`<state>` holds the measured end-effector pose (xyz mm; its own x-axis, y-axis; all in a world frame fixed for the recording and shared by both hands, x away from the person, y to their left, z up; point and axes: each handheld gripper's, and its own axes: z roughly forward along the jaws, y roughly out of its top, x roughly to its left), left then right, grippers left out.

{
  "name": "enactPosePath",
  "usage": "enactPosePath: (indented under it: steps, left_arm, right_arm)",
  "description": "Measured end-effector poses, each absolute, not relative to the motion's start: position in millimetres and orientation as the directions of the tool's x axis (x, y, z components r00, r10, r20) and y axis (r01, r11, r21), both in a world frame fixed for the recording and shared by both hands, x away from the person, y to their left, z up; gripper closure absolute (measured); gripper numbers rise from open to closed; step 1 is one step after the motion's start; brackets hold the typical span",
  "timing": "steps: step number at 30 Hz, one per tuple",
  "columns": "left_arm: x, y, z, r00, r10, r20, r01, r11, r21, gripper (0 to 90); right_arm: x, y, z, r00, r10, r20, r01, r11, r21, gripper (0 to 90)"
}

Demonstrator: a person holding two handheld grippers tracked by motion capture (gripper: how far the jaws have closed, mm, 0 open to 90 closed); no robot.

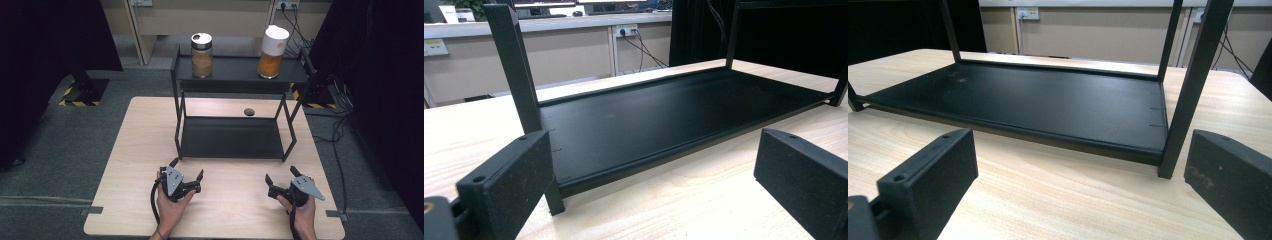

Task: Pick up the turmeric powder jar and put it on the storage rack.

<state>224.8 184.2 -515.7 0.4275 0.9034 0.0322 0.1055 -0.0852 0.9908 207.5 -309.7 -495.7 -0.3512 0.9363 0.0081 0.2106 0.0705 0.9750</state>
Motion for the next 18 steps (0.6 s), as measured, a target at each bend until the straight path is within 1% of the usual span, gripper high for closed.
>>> enactPosePath:
  steps: [11, 18]
  left_arm:
    - [225.5, 184.1, -514.8, 0.428, 0.903, 0.032, 0.111, -0.088, 0.99, 1.8]
    - [224.8, 183.9, -515.4, 0.426, 0.904, 0.032, 0.107, -0.085, 0.991, 1.8]
  right_arm:
    - [205.6, -314.0, -500.2, -0.354, 0.935, 0.032, 0.193, 0.04, 0.98, 0.9]
    - [202.8, -311.5, -502.4, -0.351, 0.936, 0.009, 0.172, 0.055, 0.984, 0.6]
